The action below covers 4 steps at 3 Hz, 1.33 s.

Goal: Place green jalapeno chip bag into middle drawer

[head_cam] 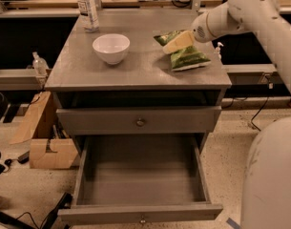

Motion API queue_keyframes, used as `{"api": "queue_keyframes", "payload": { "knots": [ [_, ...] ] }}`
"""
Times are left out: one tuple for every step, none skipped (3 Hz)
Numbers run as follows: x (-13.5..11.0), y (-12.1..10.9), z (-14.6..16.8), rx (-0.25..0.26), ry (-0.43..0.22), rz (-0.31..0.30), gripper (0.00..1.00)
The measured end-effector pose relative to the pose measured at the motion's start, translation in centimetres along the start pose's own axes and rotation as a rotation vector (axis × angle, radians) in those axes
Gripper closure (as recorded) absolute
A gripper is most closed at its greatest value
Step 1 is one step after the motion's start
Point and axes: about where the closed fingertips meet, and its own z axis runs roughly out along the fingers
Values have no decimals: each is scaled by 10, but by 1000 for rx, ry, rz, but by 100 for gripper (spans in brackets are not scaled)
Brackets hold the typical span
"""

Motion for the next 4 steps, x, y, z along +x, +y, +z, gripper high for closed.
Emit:
{"api": "queue_keyframes", "payload": {
  "knots": [
    [9,7,27,-33,-33,59,19],
    [10,9,31,-39,-33,61,42],
    [11,11,35,-44,-31,61,65],
    [11,13,38,-49,-29,61,88]
  ]
}}
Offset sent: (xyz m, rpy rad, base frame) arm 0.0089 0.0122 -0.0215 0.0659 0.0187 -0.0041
